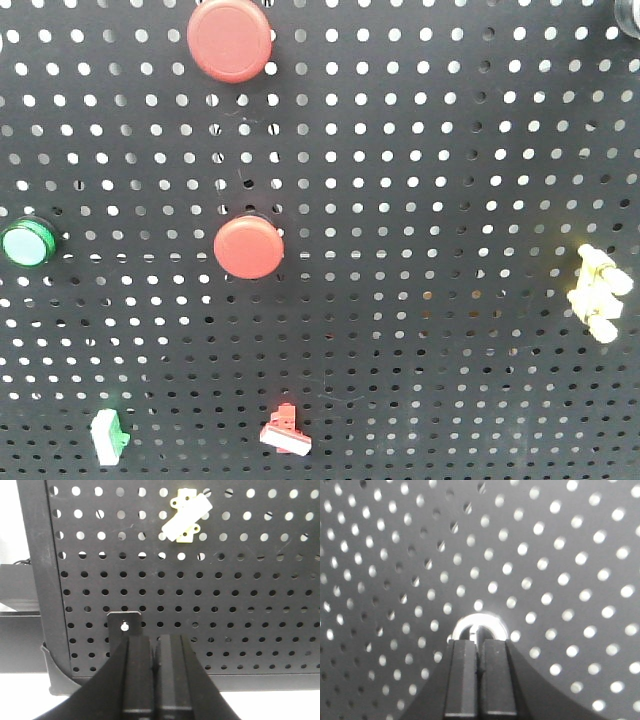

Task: Rotate knob clockwise with right arm
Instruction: 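Close the right gripper around the silver knob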

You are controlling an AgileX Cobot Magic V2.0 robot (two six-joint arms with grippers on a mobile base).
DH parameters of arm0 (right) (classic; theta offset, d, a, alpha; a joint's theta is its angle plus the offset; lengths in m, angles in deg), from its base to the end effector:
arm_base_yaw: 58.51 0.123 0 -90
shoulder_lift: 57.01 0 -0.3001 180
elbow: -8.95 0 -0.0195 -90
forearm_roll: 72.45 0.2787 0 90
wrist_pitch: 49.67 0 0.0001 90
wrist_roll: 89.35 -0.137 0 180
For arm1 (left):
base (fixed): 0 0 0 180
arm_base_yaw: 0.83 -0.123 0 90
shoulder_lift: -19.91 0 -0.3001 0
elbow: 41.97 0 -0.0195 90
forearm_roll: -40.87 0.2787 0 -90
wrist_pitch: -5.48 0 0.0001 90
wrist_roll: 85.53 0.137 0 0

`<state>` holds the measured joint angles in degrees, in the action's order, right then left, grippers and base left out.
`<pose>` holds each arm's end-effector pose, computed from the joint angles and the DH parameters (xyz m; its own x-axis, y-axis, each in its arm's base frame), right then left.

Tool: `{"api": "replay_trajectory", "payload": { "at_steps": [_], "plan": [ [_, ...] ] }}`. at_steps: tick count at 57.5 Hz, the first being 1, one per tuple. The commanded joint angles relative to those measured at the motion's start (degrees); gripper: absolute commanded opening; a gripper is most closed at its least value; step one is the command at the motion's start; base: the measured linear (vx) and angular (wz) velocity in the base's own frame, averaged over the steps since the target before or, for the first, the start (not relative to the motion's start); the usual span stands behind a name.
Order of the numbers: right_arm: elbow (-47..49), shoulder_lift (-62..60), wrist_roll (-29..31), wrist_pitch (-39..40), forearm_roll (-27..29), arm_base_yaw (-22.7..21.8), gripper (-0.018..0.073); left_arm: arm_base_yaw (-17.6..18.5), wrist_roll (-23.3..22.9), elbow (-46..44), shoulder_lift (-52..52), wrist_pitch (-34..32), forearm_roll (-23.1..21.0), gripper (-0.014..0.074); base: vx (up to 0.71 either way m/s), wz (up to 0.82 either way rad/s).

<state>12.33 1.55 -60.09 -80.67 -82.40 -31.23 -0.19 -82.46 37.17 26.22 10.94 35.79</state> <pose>0.1809 0.0795 0.5641 0.2830 -0.5411 -0.7919 -0.2584 0.7521 -0.6063 0.1149 -0.0024 0.1953 -0.0162 -0.0345 -0.9993 0.0190 0.9992 -0.0348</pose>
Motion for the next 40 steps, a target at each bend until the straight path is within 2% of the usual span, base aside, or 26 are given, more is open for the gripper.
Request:
{"api": "replay_trajectory", "payload": {
  "at_steps": [1, 13, 33, 40],
  "plan": [
    [1.53, 0.26, -0.39, 4.28, -0.97, -0.01, 0.0179, 0.11, -0.11, 0.65, -0.6, -4.9, -0.19, -0.0006, 0.0, 0.0],
    [1.53, 1.1, -1.8, 5.34, -1.02, -0.01, 0.0247, 0.11, -0.11, 0.65, -0.6, -4.9, -0.19, -0.0006, 0.0, 0.0],
    [1.53, 3.78, -1.8, 7.0, -1.06, -0.01, 0.0242, 0.11, -0.11, 0.65, -0.6, -4.9, -0.19, -0.0006, 0.0, 0.0],
    [1.53, 4.65, -1.93, 6.84, -1.06, -0.01, 0.0183, 0.11, -0.11, 0.65, -0.6, -4.9, -0.19, -0.0006, 0.0, 0.0]
  ]
}}
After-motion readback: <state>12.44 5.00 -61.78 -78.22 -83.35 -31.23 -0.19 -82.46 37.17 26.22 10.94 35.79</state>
